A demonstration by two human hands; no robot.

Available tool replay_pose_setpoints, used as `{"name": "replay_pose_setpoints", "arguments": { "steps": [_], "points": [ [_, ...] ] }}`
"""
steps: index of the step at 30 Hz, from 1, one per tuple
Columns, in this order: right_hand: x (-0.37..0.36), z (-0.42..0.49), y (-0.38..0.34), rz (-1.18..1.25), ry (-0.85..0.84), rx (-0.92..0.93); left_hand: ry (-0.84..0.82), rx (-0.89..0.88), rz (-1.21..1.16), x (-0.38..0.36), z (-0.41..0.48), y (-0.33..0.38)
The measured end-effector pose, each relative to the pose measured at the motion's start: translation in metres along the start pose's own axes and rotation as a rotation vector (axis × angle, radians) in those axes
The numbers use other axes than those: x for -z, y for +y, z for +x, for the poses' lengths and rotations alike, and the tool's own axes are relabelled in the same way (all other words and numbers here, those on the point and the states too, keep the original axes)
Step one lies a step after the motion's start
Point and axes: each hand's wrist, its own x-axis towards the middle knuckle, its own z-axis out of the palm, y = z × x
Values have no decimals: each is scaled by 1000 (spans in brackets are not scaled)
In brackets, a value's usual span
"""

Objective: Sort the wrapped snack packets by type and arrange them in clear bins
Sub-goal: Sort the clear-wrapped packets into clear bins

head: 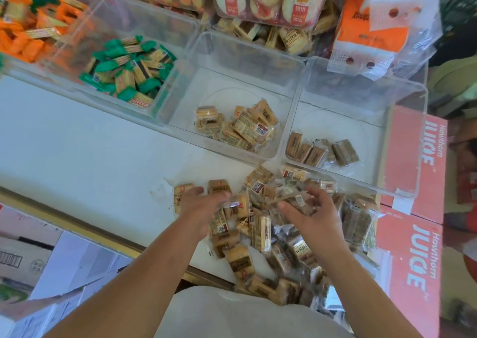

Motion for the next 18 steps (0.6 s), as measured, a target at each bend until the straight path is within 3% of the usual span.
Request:
{"name": "replay_pose_setpoints", "arguments": {
  "steps": [5, 8, 14, 18],
  "points": [
    [-6, -12, -26, 43, 70, 67, -321, -140, -178, 5, -46, 25],
    [-15, -15, -35, 9, 68, 68, -489, -254, -65, 5, -79, 29],
    [-19, -26, -54, 143, 27, 60, -410, -399, 181, -1, -95, 36],
    [-3, -26, -66, 242, -63, 73, -503, -506, 201, -19, -108, 54]
  ]
}}
